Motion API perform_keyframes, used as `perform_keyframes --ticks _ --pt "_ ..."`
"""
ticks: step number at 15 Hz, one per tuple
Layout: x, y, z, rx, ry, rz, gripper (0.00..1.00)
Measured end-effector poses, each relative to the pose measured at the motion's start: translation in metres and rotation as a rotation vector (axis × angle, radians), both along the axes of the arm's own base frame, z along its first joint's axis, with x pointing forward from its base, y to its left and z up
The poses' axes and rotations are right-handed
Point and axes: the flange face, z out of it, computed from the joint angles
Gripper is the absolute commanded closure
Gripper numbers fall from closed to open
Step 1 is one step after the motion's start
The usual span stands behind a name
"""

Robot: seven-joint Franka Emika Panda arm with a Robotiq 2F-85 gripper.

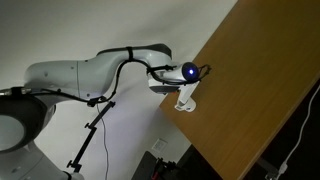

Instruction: Pick up the marker from the table and put it in the cup

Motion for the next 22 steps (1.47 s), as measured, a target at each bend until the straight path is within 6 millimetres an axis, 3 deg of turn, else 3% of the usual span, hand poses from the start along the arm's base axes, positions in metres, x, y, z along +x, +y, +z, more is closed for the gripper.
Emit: perform_keyframes --ticks 12,20,21,22 --pt "-0.013 -0.011 -0.054 0.014 0.072 -0.046 0.95" --pt "-0.021 -0.003 -0.084 0.022 0.113 -0.034 0.95" --pt "-0.022 -0.002 -0.087 0.023 0.108 -0.032 0.54" --pt "-0.022 -0.002 -0.089 0.025 0.107 -0.033 0.53"
